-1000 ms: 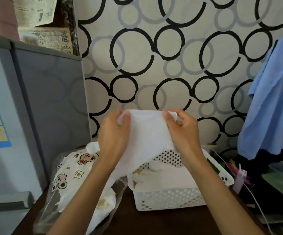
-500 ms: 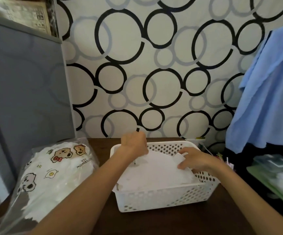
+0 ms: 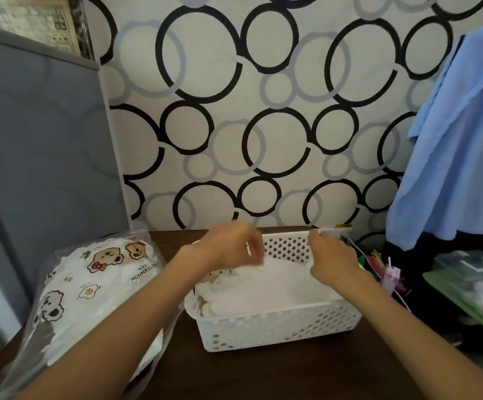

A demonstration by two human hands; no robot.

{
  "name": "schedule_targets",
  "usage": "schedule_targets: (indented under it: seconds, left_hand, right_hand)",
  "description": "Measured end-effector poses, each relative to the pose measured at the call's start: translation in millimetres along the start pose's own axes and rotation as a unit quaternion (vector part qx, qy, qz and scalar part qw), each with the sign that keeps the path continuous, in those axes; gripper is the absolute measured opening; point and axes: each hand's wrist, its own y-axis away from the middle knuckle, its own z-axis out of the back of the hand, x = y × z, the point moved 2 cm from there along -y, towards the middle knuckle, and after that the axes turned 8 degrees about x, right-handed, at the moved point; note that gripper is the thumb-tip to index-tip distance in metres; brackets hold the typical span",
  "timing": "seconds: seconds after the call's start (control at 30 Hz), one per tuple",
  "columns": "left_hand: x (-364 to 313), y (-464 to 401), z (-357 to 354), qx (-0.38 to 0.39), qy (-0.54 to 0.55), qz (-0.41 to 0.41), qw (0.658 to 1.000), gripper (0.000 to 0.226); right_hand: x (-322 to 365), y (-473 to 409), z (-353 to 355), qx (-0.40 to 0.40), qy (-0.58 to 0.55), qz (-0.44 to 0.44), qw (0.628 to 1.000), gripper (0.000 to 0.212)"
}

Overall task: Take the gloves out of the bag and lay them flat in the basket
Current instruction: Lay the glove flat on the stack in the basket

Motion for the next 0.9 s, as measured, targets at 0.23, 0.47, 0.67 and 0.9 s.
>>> schedule_targets:
  seconds: [0.23,0.47,0.67,0.9]
  left_hand:
    - [21,19,-35,0.267,-0.015,0.087,0.960,0.012]
    - [7,28,-41,0.313,-0.100,0.103,0.939,0.026]
    - [1,31,-18,0.144,-0.078,0.070,0.984,0.059]
    - [6,57,-25,0.135,0.007,0.075,0.988,0.061]
  right_hand:
    - [-1,-1,-19,0.323,-0.079,0.036,0.942,0.069]
    - [8,0,-20,0.379,-0.003,0.084,0.922,0.077]
    - [9,-2,-4,0.304,-0.035,0.122,0.944,0.083]
    - [25,17,-9,0.315,-0.078,0.141,0.935,0.074]
